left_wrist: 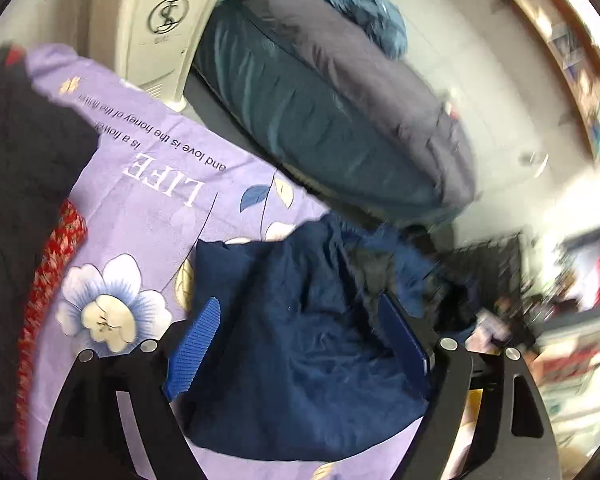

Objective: Fold large clothes

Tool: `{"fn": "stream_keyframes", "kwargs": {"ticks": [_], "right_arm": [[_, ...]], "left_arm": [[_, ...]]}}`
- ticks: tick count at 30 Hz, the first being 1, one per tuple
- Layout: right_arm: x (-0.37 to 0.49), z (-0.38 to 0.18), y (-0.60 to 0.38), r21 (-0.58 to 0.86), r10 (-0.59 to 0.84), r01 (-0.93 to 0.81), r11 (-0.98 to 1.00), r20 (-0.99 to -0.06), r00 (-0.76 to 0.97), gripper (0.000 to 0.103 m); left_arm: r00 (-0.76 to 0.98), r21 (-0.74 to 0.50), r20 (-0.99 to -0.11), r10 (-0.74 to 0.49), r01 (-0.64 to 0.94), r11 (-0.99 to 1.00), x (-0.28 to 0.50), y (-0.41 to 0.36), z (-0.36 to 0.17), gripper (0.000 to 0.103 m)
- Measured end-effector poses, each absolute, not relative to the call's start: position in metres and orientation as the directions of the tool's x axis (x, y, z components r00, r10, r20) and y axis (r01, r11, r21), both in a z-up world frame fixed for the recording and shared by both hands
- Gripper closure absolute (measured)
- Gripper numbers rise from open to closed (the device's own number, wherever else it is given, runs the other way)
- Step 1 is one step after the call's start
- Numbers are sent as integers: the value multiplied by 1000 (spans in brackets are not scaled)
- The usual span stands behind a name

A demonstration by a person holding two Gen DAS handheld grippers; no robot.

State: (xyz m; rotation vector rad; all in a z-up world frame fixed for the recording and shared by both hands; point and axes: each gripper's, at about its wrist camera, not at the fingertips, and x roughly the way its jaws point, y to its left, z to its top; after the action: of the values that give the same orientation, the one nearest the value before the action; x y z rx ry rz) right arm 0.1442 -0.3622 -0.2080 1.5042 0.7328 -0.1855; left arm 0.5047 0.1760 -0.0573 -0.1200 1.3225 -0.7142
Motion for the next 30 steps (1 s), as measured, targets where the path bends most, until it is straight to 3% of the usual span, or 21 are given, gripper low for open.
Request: {"fn": "stream_keyframes", "kwargs": {"ticks": [3,10,13,15,16,17,19,25,30], "right_arm": [[180,-193,-344,733,369,621,276,-678,636,42],[279,-165,-288,489,318,680,546,-872,372,42],[307,-173,-262,396,283,660,638,-918,278,42],[313,-184,-254,379,289,649,660,-925,246,43],[312,-193,-252,414,330,654,633,-909,255,51],[309,-199,-256,433,350,662,612,-899,264,78],[304,-200,-261,417,326,667,618,-907,265,89],[296,-186,-295,468,244,680,564,-881,404,93],[318,-207,-275,345,151,681,646,-932,328,94]], "left_arm": [[74,-311,-913,-401,508,803,494,133,-65,23],[29,-237,-957,-288,493,837,488,45,-97,26],[17,-110,-990,-143,556,824,471,12,-117,33],[85,32,-996,-27,621,783,461,1,-130,55],[117,89,-993,18,641,762,459,-1,-136,62],[129,105,-991,29,638,763,461,4,-140,75],[114,56,-993,-18,611,790,472,20,-138,87],[227,80,-973,-42,501,862,525,46,-114,95],[239,157,-970,35,513,844,525,34,-144,95]]}}
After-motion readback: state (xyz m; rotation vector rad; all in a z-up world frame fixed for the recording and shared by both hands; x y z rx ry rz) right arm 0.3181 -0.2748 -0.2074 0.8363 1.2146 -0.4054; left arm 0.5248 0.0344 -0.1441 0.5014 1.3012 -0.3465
